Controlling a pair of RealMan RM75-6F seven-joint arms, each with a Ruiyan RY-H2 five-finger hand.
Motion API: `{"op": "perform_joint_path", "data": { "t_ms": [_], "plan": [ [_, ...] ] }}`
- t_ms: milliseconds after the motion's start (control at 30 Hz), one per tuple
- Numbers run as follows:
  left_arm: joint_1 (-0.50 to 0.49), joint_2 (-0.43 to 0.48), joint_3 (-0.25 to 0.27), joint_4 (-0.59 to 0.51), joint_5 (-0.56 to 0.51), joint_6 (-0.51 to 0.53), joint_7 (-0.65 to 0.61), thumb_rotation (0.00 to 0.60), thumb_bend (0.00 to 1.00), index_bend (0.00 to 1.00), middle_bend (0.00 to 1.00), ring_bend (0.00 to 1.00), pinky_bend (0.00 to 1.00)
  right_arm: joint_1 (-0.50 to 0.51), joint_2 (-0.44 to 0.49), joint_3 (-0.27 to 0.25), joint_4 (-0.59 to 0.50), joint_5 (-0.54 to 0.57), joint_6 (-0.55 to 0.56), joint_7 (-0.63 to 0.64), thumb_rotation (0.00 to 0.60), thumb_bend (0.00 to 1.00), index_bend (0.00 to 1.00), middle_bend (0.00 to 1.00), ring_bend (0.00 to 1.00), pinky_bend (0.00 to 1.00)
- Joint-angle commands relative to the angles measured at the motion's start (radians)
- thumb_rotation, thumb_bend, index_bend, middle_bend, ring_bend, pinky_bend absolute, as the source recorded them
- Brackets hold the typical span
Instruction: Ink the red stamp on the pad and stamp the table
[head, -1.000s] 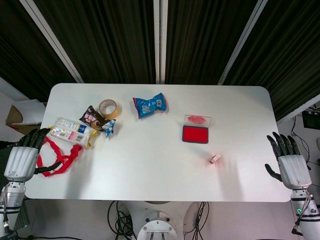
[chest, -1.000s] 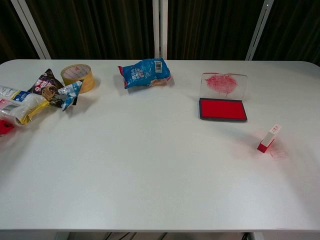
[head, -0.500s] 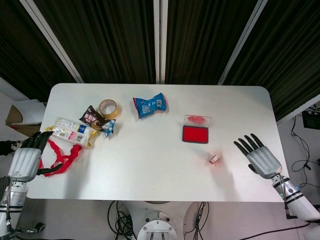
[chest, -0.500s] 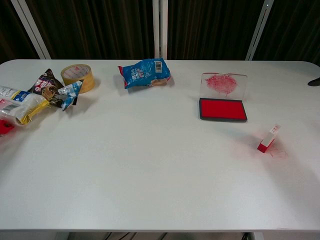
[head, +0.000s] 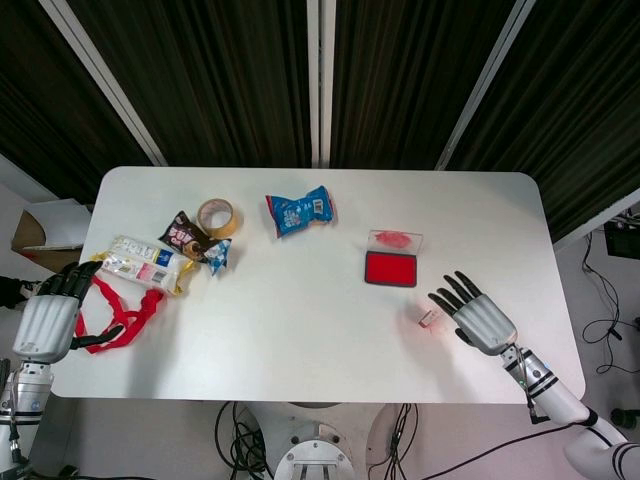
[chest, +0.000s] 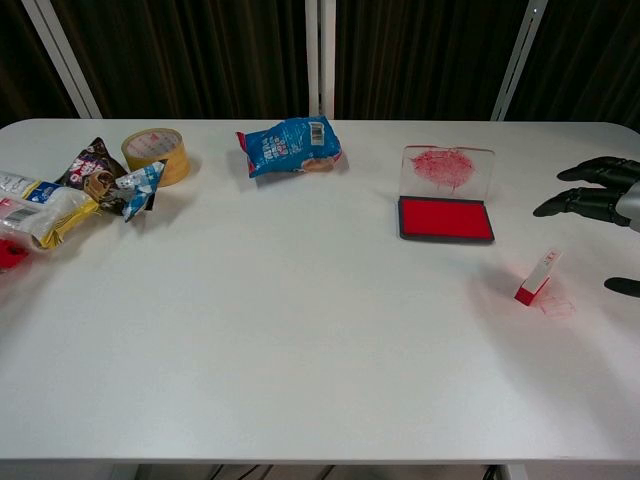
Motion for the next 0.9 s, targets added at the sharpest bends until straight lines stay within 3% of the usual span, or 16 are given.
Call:
{"op": "perform_joint_path", "data": {
  "t_ms": [33, 367, 900],
  "plan": [
    [0.001, -0.001, 0.001, 0.004, 0.001, 0.001, -0.006, 0.398, 0.03, 0.09, 0.12, 0.11, 0.23, 0.015, -0.036, -0.009, 0.039, -0.006, 0.006, 0.024, 0.600, 0.18, 0.24, 0.22, 0.00, 0.00],
    [0.003, 0.003, 0.001, 0.013, 0.003, 0.005, -0.024, 0.398, 0.03, 0.09, 0.12, 0.11, 0.23, 0.027, -0.126, -0.016, 0.151, -0.002, 0.055, 0.083, 0.600, 0.18, 0.43, 0.32, 0.01, 0.00],
    [0.000, 0.002, 0.001, 0.021, 0.003, 0.000, -0.035, 0.401, 0.03, 0.09, 0.12, 0.11, 0.23, 0.038, -0.190, -0.024, 0.217, 0.028, 0.070, 0.101, 0.600, 0.20, 0.45, 0.34, 0.03, 0.00]
  ]
}}
